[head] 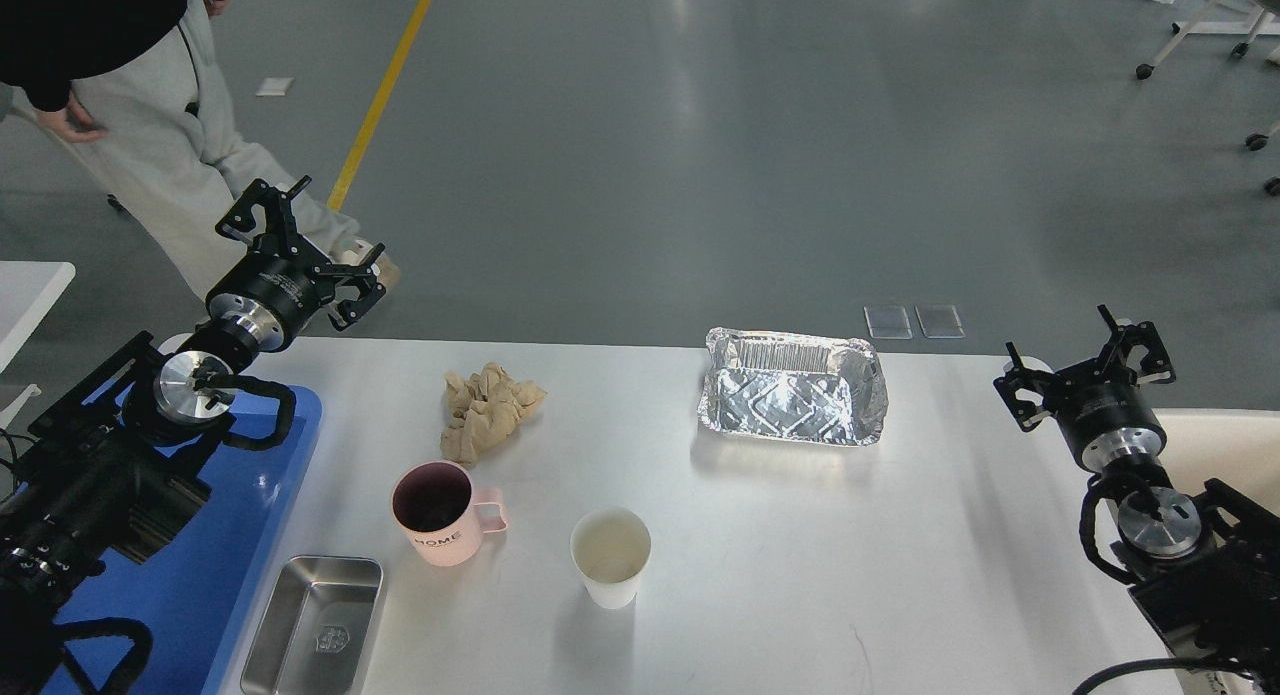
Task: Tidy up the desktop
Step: 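Swing the left gripper down beside the blue tray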
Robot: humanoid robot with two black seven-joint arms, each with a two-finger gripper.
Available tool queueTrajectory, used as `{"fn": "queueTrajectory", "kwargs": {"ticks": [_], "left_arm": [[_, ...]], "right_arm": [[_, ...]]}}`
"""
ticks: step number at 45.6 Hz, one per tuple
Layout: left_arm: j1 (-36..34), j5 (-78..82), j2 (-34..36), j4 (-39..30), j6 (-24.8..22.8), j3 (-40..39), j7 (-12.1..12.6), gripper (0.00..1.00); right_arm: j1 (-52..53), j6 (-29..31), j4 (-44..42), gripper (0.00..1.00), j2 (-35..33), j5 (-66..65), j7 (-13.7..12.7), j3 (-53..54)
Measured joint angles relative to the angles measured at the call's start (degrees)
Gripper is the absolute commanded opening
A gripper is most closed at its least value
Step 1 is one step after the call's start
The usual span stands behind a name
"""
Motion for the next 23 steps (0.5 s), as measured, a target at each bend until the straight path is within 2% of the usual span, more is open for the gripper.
{"fn": "queueTrajectory", "kwargs": {"ticks": [23], "left_arm": [[0.1,0.1,-0.4,0.0,-0.8,-2.0,0.0,0.98]], "right_arm": [[-0.1,0.0,0.0,1.00,0.3,-0.3,0.0,-0.7]]}}
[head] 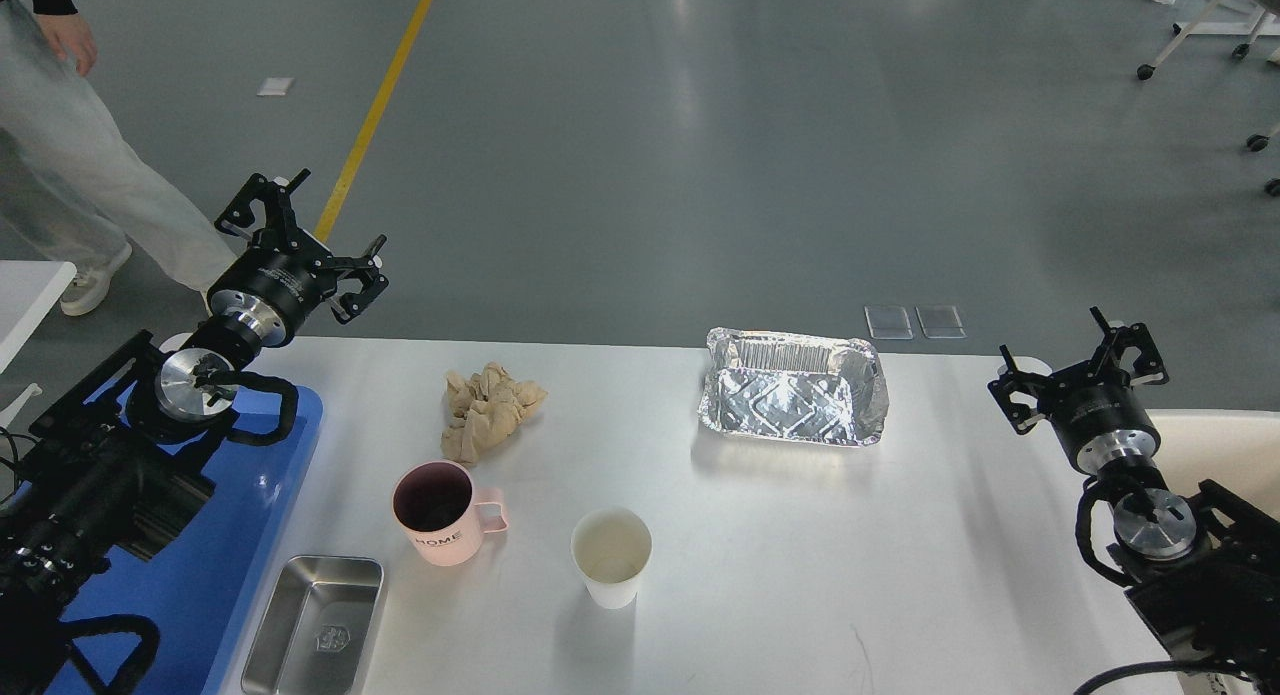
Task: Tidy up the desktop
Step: 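Swing the left gripper down beside the blue tray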
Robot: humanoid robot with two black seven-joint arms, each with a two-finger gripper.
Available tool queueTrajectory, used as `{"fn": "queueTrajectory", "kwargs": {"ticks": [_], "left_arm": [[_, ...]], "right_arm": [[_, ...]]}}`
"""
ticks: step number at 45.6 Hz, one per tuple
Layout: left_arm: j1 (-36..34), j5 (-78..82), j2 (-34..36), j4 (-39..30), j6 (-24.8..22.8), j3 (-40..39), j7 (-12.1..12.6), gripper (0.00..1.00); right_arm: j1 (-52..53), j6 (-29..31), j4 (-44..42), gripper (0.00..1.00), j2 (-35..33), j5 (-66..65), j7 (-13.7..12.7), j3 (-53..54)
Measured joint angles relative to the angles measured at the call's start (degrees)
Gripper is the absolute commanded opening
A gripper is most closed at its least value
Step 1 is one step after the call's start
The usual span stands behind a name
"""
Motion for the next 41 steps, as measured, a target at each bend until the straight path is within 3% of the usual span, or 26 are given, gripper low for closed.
{"fn": "queueTrajectory", "kwargs": {"ticks": [11,20,26,32,41], "left_arm": [[1.5,2.2,2.0,0.1,0.3,1.0,-1.1,0.98],[2.3,6.9,2.2,-0.4,0.0,1.1,-7.1,0.98],[2.3,7.1,2.1,-0.6,-2.2,1.1,-7.3,0.98],[2.2,7.6,1.6,-0.8,-3.7,1.4,-6.0,0.98],[2.2,7.8,2.9,-3.4,-0.1,4.6,-5.8,0.98]], "right_arm": [[-0.2,0.0,-0.1,1.00,0.0,-1.8,0.0,-0.1],[-0.8,0.0,-0.1,1.00,-0.4,-2.2,0.0,-0.1],[-0.9,0.0,-0.1,1.00,-0.6,-2.2,0.0,-0.1],[-0.9,0.0,-0.1,1.00,-1.0,-2.2,0.0,-0.1],[-0.8,0.0,0.0,1.00,-1.4,-2.2,0.0,-0.1]]}}
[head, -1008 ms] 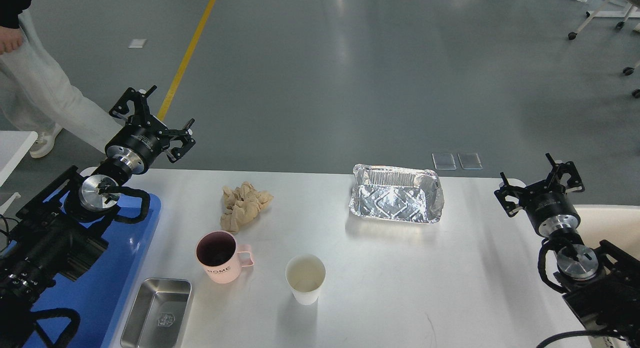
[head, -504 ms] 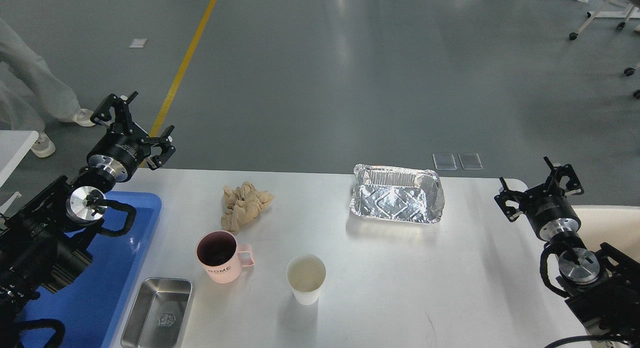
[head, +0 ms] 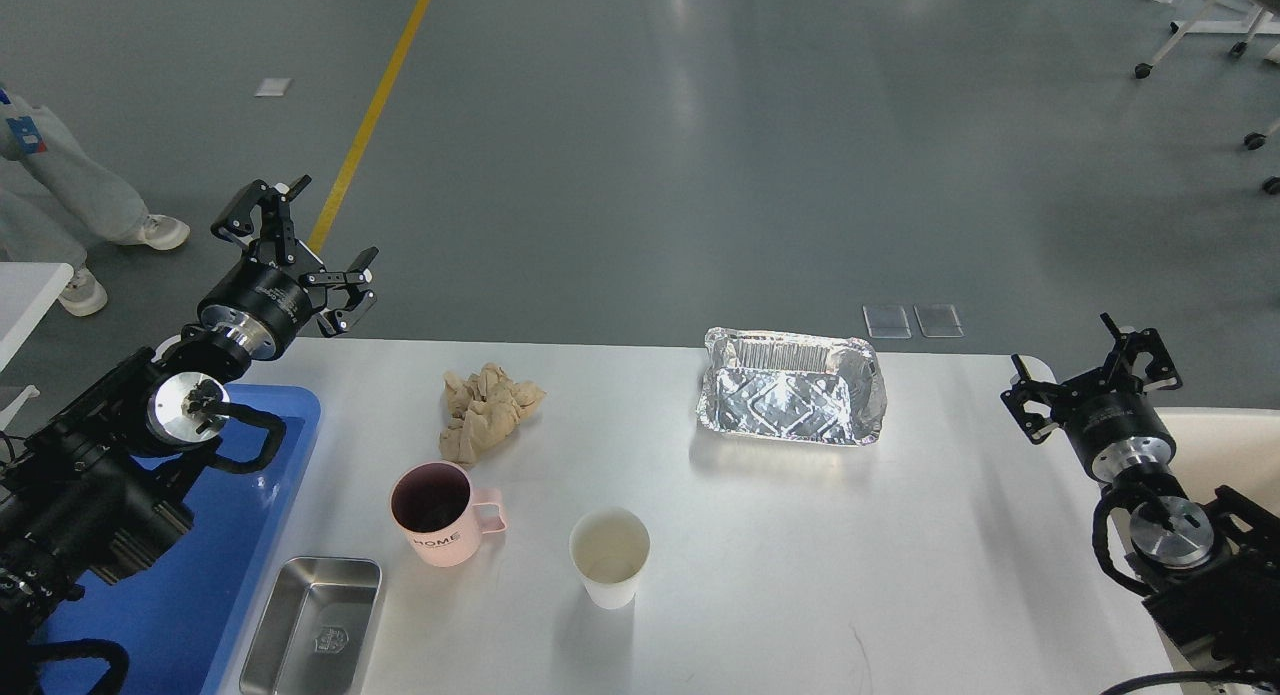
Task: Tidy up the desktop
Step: 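Swing the left gripper down beside the blue tray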
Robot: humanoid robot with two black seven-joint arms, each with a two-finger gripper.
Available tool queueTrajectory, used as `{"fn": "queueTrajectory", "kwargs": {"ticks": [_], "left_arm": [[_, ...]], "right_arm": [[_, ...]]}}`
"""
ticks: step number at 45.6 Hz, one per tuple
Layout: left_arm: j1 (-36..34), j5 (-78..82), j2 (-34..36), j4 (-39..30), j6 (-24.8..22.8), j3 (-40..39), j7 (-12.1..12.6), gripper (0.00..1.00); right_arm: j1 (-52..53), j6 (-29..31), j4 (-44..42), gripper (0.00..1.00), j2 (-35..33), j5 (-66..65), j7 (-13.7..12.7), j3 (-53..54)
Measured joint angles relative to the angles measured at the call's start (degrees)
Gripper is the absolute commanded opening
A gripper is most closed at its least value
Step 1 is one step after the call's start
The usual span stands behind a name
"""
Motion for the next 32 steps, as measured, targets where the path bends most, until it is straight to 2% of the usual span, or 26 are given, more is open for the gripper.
{"fn": "queueTrajectory", "kwargs": {"ticks": [7,17,32], "left_arm": [[0.1,2.0,2.3,-4.4,5.5,3.6,-0.2,0.98],[1.5,10.9,6.2,-12.9,10.2,6.2,-0.3,0.96],[2.0,16.3,18.3,-29.3,21.2,20.2,-0.3,0.96]], "right_arm": [[0.1,0.0,0.0,1.00,0.0,0.0,0.0,0.0],[0.1,0.1,0.1,1.00,0.0,-0.6,-0.1,0.0],[-0.3,0.2,0.1,1.00,0.0,-1.8,0.0,0.0]]}}
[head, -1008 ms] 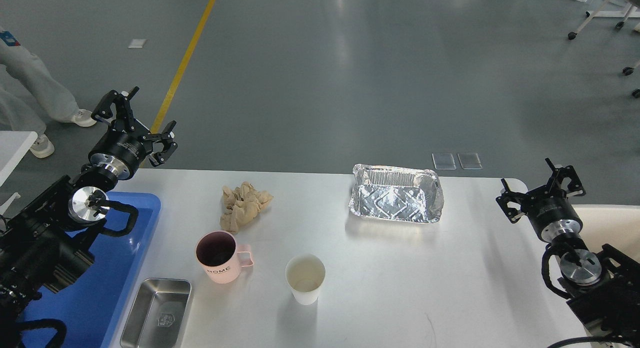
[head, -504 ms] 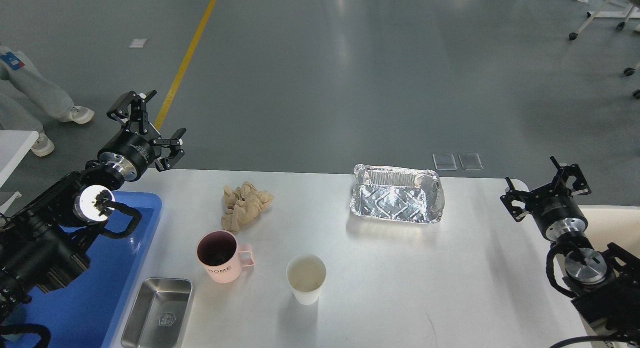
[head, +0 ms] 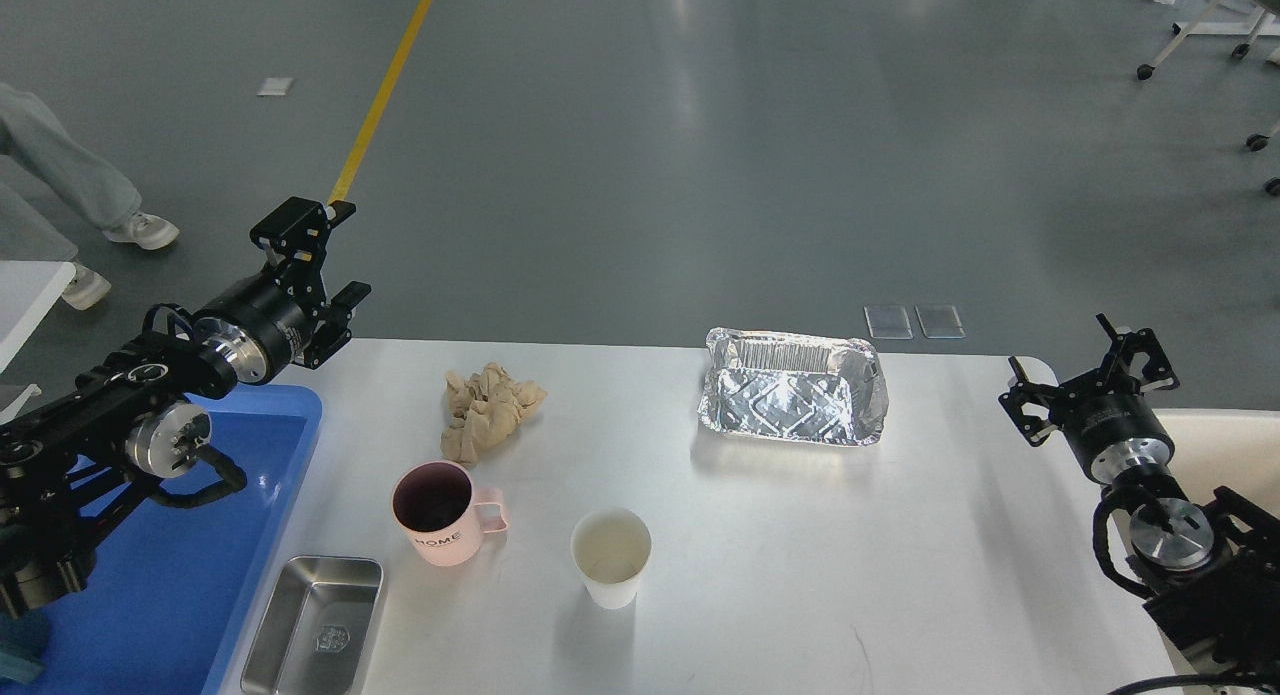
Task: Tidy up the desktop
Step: 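Swing the left gripper down beside the blue tray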
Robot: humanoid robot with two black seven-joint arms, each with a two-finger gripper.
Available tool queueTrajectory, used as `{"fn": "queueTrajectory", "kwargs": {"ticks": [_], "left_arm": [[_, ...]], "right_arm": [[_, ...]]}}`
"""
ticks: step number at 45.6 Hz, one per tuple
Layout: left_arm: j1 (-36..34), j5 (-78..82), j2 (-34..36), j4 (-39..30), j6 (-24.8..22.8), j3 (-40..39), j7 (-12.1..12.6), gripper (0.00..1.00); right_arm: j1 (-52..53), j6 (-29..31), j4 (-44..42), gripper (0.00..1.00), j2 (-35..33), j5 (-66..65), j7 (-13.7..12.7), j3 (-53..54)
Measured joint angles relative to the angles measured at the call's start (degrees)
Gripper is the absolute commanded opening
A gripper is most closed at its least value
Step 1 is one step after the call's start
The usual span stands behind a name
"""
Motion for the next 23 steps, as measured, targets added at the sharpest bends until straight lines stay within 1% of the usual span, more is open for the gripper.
{"fn": "queueTrajectory", "kwargs": {"ticks": [6,23], "left_arm": [[0.1,1.5,5.5,-5.8,1.6,3.1,-0.1,0.96],[0.2,5.3,21.5,-21.4,1.7,10.3,0.6,0.97]], "right_arm": [[-0.1,0.0,0.0,1.00,0.1,-0.4,0.0,0.0],[-0.5,0.0,0.1,1.00,0.5,-4.0,0.0,0.0]]}}
